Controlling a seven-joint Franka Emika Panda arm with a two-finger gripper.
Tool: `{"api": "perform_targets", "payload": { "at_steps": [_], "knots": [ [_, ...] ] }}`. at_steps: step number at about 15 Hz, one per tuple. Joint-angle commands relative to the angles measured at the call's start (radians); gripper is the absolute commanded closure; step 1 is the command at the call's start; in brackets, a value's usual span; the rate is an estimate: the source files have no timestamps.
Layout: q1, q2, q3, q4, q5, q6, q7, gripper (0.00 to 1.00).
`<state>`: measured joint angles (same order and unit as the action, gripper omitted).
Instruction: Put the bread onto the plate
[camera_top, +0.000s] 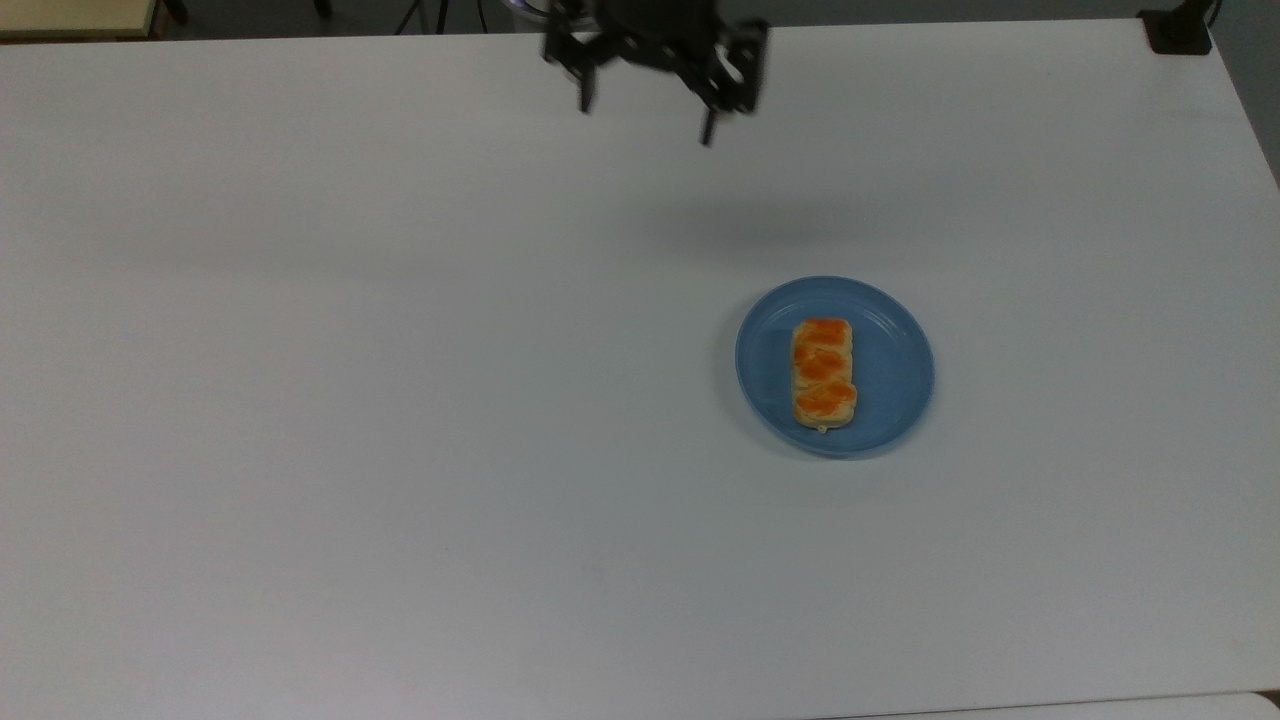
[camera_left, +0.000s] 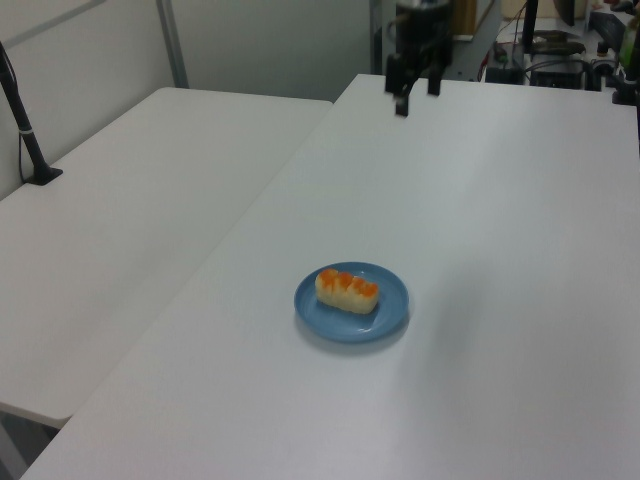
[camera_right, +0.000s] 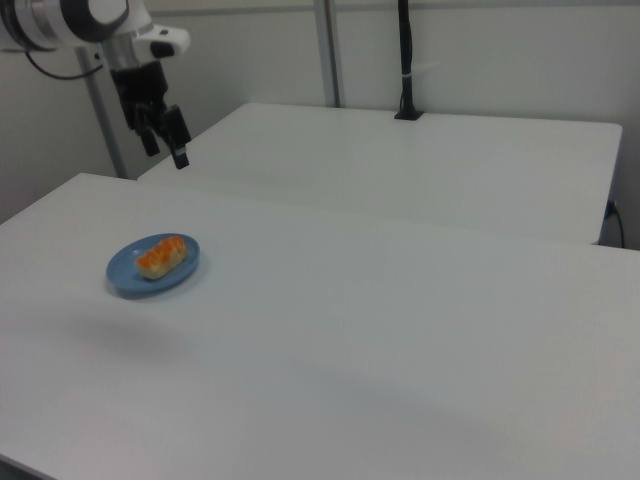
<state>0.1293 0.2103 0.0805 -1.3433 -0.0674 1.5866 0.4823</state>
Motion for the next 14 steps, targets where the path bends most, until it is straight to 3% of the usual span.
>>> {"api": "perform_targets", "payload": {
  "at_steps": [1,4,7,14],
  "knots": [
    [-0.030,-0.159,-0.097,-0.118,0.023,-0.056,-0.163,0.00],
    [-0.033,-0.215,-0.189,-0.181,0.023,-0.059,-0.322,0.00],
    [-0.100,-0.218,-0.197,-0.183,0.021,-0.045,-0.540,0.00],
    [-0.112,-0.227,-0.197,-0.188,0.027,-0.022,-0.559,0.00]
  ]
}}
